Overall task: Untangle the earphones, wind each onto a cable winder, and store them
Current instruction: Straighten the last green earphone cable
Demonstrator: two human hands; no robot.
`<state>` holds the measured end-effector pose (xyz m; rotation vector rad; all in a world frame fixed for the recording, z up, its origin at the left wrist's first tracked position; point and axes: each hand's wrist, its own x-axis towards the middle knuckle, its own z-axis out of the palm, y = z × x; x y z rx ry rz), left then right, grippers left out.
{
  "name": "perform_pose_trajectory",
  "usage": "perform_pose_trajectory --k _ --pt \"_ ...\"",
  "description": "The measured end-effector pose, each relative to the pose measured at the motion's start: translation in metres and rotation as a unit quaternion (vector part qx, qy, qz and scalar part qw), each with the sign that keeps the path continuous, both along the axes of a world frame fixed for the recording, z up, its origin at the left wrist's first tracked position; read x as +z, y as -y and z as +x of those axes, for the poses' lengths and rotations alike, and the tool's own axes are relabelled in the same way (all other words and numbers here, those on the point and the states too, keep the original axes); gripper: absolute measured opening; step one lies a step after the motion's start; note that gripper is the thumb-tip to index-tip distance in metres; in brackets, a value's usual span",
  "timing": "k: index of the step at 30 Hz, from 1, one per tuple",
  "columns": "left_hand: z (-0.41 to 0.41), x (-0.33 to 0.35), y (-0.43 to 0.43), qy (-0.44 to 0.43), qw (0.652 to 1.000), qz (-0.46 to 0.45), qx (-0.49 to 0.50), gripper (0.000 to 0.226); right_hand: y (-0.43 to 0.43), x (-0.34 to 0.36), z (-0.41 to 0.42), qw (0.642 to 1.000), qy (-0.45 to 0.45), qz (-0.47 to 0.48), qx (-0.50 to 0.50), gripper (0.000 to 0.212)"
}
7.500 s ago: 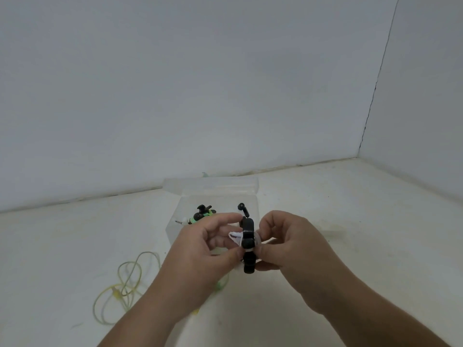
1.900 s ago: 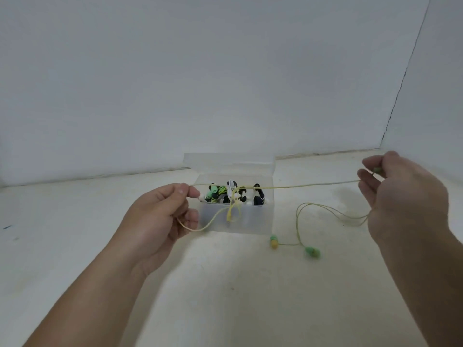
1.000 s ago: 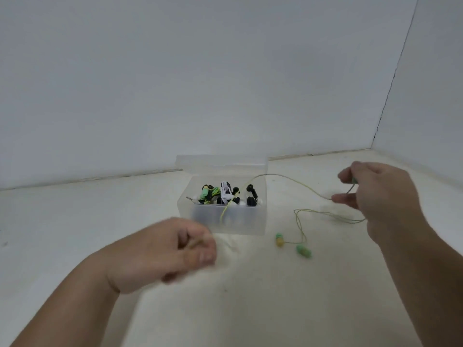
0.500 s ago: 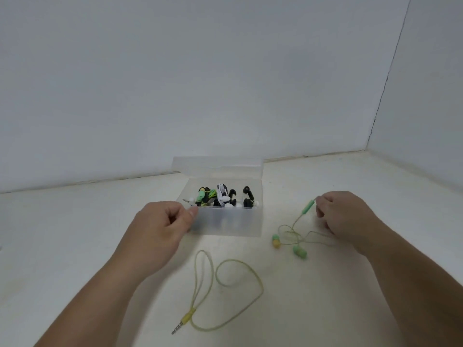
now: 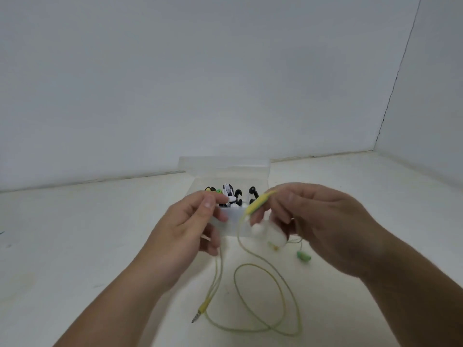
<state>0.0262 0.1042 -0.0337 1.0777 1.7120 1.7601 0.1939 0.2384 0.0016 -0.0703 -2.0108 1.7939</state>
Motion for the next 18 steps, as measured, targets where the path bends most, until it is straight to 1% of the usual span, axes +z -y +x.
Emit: perform_pose_trajectory --k 2,5,7,10,13,14,16,18 --pt "0.006 -0.001 0.0 0.048 0.996 -0.016 -0.076 0.039 0.007 -0.006 -0.005 0.999 0.001 -0.008 0.037 0.033" --pt "0.015 0.0 0.001 0.081 0.981 -0.047 -0.171 0.036 0.008 -0.009 -0.006 0.999 0.002 -0.009 0.045 0.033" --pt "0.016 0.001 0.001 0.118 0.972 -0.044 -0.196 0.033 0.007 -0.007 -0.004 0.999 0.003 0.0 0.04 0.033" --pt "0.015 0.004 0.0 0.178 0.962 -0.021 -0.207 0.021 0.006 -0.004 -0.002 0.999 0.016 0.026 0.032 0.034" --pt "0.015 0.003 -0.001 0.197 0.956 -0.012 -0.218 0.022 0.005 -0.003 -0.003 0.998 0.027 0.041 0.032 0.034" --pt "0.015 0.001 -0.002 0.194 0.958 -0.009 -0.212 0.029 0.005 -0.003 -0.004 0.998 0.029 0.043 0.029 0.034" --pt "0.013 -0.001 -0.004 0.179 0.969 -0.006 -0.172 0.039 0.004 -0.004 -0.004 0.997 0.033 0.059 0.024 0.036" --pt "0.011 -0.002 -0.006 0.157 0.983 0.002 -0.097 0.042 0.003 -0.003 -0.003 0.995 0.052 0.087 0.013 0.037"
